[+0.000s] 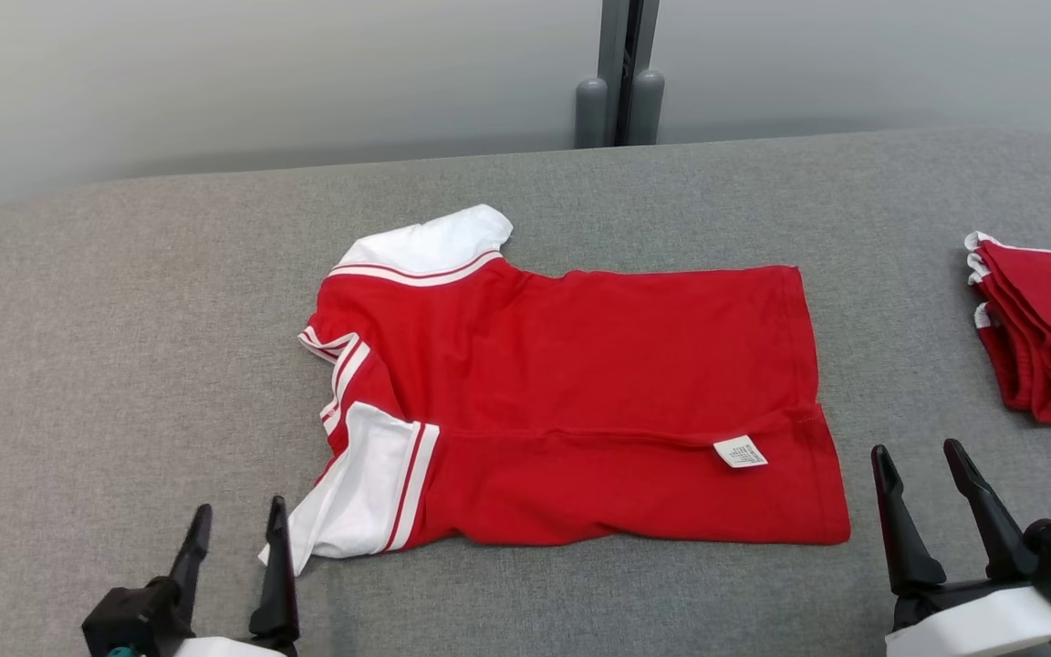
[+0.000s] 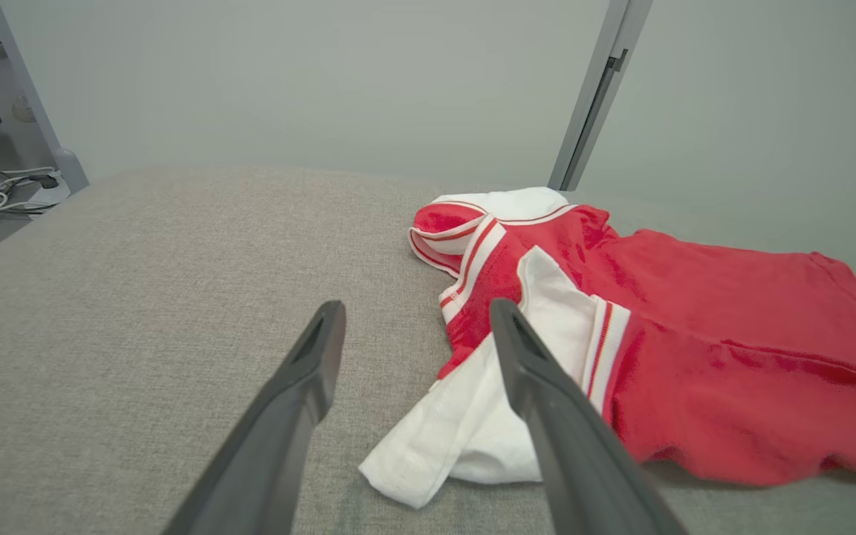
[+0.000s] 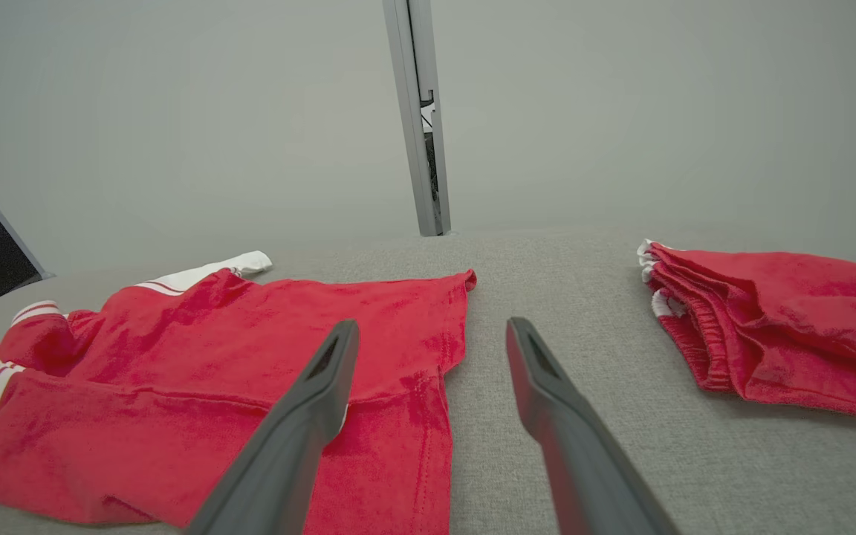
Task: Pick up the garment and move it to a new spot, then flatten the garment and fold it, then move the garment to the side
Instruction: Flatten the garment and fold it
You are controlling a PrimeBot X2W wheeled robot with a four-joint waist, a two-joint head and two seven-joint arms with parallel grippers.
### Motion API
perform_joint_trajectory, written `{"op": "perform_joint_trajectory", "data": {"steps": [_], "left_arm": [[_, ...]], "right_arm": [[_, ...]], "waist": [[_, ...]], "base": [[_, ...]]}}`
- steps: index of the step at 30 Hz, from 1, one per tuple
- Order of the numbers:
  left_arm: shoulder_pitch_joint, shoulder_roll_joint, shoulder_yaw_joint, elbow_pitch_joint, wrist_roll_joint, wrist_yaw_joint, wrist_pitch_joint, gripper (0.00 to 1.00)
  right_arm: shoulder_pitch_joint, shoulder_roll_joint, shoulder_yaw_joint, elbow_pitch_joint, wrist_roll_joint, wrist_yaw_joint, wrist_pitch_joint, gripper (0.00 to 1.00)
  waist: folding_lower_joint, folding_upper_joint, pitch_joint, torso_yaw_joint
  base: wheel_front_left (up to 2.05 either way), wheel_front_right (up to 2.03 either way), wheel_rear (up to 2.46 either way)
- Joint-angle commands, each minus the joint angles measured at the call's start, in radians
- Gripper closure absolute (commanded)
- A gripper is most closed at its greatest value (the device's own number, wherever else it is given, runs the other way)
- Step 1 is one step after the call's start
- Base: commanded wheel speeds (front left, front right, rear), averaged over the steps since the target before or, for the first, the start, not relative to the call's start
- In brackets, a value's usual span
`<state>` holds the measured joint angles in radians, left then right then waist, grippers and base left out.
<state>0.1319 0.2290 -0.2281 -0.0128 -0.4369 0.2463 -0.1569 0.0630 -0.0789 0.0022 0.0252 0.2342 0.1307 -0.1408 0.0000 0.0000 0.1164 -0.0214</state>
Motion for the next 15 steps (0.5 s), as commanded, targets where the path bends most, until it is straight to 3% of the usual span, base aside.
{"op": "perform_joint_trajectory", "data": {"steps": [1, 7, 15], "left_arm": [[-0.007, 0.0, -0.004, 0.003, -0.008, -0.007, 0.007, 0.0], [0.021, -0.041, -0.061, 0.049, -0.056, -0.041, 0.067, 0.0], [-0.024, -0.106, -0.073, 0.15, -0.146, -0.101, 0.064, 0.0]], "right_arm": [[-0.004, -0.008, -0.004, 0.006, 0.003, 0.0, 0.002, 0.0], [-0.003, -0.008, 0.01, 0.084, 0.02, 0.0, 0.008, 0.0], [-0.064, -0.019, 0.045, 0.205, 0.047, 0.0, -0.011, 0.0]], "waist": [[0.0, 0.0, 0.006, 0.002], [0.0, 0.0, 0.043, 0.007], [0.0, 0.0, 0.089, 0.006]], "base": [[0.0, 0.0, 0.0], [0.0, 0.0, 0.0], [0.0, 0.0, 0.0]]}}
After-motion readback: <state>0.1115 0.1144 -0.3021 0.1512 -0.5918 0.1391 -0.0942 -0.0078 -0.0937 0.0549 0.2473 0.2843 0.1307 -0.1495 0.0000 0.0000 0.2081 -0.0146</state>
